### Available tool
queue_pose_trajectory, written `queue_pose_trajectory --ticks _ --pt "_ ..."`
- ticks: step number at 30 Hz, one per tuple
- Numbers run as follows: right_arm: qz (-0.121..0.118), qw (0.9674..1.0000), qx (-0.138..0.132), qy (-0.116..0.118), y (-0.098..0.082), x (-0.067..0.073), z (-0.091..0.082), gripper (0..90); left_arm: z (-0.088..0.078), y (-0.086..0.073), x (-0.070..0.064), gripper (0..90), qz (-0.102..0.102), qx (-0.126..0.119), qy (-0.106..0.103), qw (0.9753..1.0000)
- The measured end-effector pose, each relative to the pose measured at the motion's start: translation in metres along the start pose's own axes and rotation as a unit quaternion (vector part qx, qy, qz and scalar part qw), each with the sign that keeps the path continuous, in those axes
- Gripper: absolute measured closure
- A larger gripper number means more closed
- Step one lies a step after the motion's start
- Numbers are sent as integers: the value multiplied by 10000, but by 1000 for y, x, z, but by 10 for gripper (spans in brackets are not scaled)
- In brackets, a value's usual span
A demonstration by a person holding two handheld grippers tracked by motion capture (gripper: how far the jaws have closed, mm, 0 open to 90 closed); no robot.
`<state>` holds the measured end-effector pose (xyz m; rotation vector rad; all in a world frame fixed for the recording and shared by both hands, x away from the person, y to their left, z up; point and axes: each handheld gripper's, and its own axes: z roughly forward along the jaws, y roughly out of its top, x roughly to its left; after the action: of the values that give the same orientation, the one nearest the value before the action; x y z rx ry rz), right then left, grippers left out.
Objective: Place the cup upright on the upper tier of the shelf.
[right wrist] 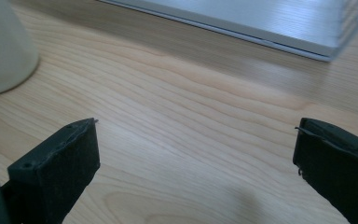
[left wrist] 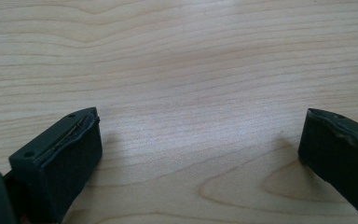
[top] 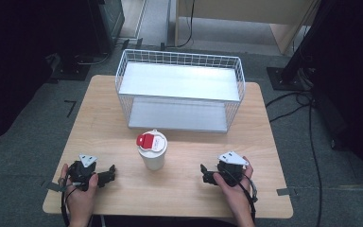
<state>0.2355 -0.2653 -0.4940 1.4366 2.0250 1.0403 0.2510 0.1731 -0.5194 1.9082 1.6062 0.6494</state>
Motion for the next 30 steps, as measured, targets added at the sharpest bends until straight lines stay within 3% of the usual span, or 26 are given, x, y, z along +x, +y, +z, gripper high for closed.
queue_pose_trajectory --ticks 13,20,21,30 --pt "-203 9981 -119 568 13 40 16 3 0 0 0 0 6 5 1 10000" --pt "-218 9972 -165 693 16 52 20 11 0 0 0 0 7 6 1 10000" --pt "-228 9969 -191 723 17 57 21 67 0 0 0 0 5 5 0 10000" --pt "-326 9954 -216 873 16 72 27 70 0 0 0 0 4 5 1 10000"
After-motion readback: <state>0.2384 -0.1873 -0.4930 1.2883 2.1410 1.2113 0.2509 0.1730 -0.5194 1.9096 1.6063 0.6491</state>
